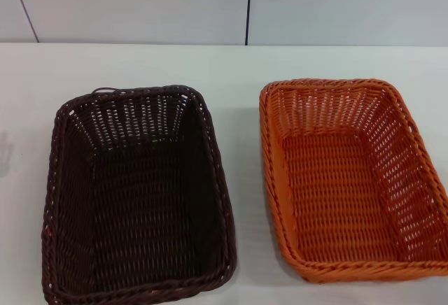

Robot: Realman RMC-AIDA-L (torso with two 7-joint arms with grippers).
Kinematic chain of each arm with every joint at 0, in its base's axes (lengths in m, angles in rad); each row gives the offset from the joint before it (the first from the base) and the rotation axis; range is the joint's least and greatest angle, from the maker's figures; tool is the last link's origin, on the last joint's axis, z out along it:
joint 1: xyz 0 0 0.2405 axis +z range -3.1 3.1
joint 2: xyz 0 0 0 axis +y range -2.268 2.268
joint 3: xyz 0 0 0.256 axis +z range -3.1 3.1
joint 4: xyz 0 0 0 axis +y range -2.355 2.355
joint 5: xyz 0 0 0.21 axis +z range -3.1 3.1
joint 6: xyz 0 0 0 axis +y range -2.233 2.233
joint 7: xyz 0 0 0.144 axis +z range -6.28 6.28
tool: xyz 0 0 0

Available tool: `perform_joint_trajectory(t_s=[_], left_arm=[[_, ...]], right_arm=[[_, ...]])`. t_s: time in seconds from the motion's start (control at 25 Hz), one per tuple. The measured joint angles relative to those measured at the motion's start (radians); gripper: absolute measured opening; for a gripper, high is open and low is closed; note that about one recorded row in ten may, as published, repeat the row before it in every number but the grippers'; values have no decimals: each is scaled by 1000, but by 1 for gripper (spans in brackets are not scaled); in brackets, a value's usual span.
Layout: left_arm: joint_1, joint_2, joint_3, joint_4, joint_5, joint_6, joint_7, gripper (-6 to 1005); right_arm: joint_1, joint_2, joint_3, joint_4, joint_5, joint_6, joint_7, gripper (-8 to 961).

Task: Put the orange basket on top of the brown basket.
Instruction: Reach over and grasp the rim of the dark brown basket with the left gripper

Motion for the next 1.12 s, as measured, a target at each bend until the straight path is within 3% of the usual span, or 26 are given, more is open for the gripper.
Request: perform_joint_trajectory(t_s=[0.12, 0.16, 0.36, 0.48, 0.52, 0.56, 0.68, 0.72, 0.76, 0.8, 0.84, 0.88, 0.92, 0.96, 1.0, 1.04, 1.08, 1.12], left_arm=[[14, -17, -40, -23, 25, -16, 51, 781], [18, -36, -79, -19, 60, -29, 57, 781], [43, -45, -121, -52, 102, -71, 52, 779], [96, -10, -164, -199, 150, -224, 51, 778], [129, 9, -190, -305, 180, -335, 53, 778], [194, 31, -247, -523, 233, -548, 55, 778], [220, 32, -275, -613, 252, -640, 55, 777], [267, 22, -342, -802, 281, -844, 56, 777], [294, -2, -411, -970, 302, -1072, 61, 776], [301, -14, -440, -1033, 308, -1171, 65, 776], [301, -14, -440, -1033, 308, -1171, 65, 776], [301, -31, -470, -1084, 312, -1274, 75, 776], [286, -85, -545, -1207, 315, -1542, 122, 775], [286, -85, -545, -1207, 315, -1542, 122, 775], [275, -110, -572, -1255, 316, -1663, 152, 775], [275, -110, -572, -1255, 316, -1663, 152, 775], [264, -120, -580, -1315, 315, -1816, 164, 774], [261, -119, -573, -1334, 314, -1859, 156, 774]], right_arm=[[5, -1, 0, 5, 0, -10, 0, 763], [7, -1, -1, 8, 0, -14, 0, 763], [10, -3, 0, 11, 0, -15, 0, 763], [10, -3, 1, 10, 0, -15, 0, 763], [10, -3, 4, 10, 0, -15, 0, 763], [10, -2, 13, 8, 1, -15, 0, 763], [9, 1, 21, -2, 38, -16, 0, 763], [7, 2, 22, -9, 69, -16, -1, 763], [1, 5, 18, -28, 172, -13, -1, 763], [1, 5, 18, -28, 172, -13, -1, 763], [-2, 5, 15, -33, 212, -10, -1, 763], [-5, 6, 14, -34, 231, -10, -1, 763], [-9, 6, 13, -35, 244, -9, -1, 763], [-19, 9, 14, -35, 254, -5, -1, 763], [-19, 9, 14, -35, 254, -5, -1, 763], [-31, 13, 17, -35, 258, 7, 0, 763], [-31, 13, 17, -35, 258, 7, 0, 763], [-37, 14, 18, -35, 262, 17, 0, 763]])
